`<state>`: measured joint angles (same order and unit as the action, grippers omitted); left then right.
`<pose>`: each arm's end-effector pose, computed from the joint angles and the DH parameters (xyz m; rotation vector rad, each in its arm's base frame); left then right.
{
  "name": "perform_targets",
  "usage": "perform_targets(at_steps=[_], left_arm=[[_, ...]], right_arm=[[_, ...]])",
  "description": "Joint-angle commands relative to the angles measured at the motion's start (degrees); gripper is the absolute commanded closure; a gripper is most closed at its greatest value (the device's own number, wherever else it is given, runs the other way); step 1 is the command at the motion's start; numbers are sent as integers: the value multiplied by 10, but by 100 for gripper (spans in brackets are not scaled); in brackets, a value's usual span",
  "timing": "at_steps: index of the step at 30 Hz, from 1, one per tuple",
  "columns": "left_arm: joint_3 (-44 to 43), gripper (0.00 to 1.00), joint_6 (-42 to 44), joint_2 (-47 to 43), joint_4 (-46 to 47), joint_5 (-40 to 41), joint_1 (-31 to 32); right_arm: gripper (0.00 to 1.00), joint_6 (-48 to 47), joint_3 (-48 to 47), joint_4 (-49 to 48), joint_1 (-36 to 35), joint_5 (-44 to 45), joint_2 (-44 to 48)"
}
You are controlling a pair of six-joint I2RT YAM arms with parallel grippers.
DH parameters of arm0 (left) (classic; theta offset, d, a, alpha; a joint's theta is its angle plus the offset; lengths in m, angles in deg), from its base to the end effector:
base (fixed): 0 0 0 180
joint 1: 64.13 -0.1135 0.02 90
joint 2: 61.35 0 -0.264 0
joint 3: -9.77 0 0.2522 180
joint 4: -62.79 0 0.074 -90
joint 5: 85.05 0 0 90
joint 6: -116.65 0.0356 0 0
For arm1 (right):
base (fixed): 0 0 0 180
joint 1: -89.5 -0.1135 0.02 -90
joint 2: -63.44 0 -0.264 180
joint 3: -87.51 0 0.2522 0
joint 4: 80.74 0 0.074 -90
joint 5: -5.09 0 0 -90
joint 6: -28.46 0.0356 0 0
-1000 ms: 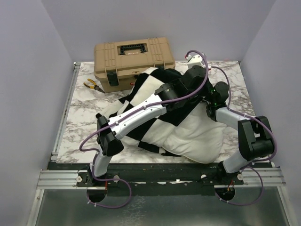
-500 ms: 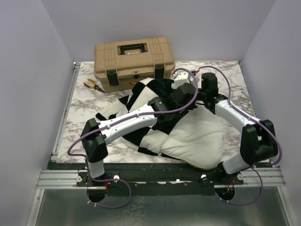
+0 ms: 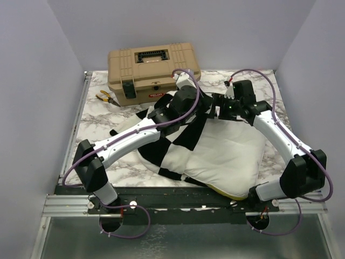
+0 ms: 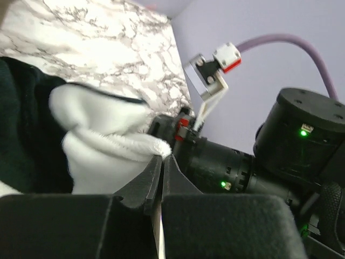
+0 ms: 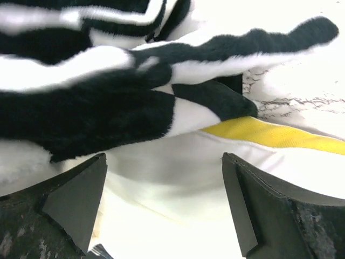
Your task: Put the pillow into the pillowcase
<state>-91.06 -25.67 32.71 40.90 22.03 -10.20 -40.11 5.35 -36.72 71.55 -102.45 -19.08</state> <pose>0.2401 -0.3118 0.3784 -0.1955 1.9399 -1.0118 0.2963 0.1073 0.2982 -0.0828 2.4059 0.6893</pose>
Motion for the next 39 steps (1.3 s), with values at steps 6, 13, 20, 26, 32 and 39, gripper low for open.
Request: perform_targets(at_steps=[6,13,20,26,32,39], left_arm=[[82,100,19,-72,169,26,-13],[53,100,16,-12,165,-8,-13],[-75,74,64,91,55,-109,-14],[-45,5,136,38,-60,-41,-13],[87,1,161,-94,-175,-4,-10],[193,1,100,-168,-343,68,96]], right_arm=[[8,-48,-25,119,-4,71,48],[8,-34,8,165,-3,192,131],[8,-21,9,201,-3,179,188],[3,-16,24,200,-4,82,198],[0,8,79,181,-3,-8,193],[0,19,111,183,-3,-87,164]])
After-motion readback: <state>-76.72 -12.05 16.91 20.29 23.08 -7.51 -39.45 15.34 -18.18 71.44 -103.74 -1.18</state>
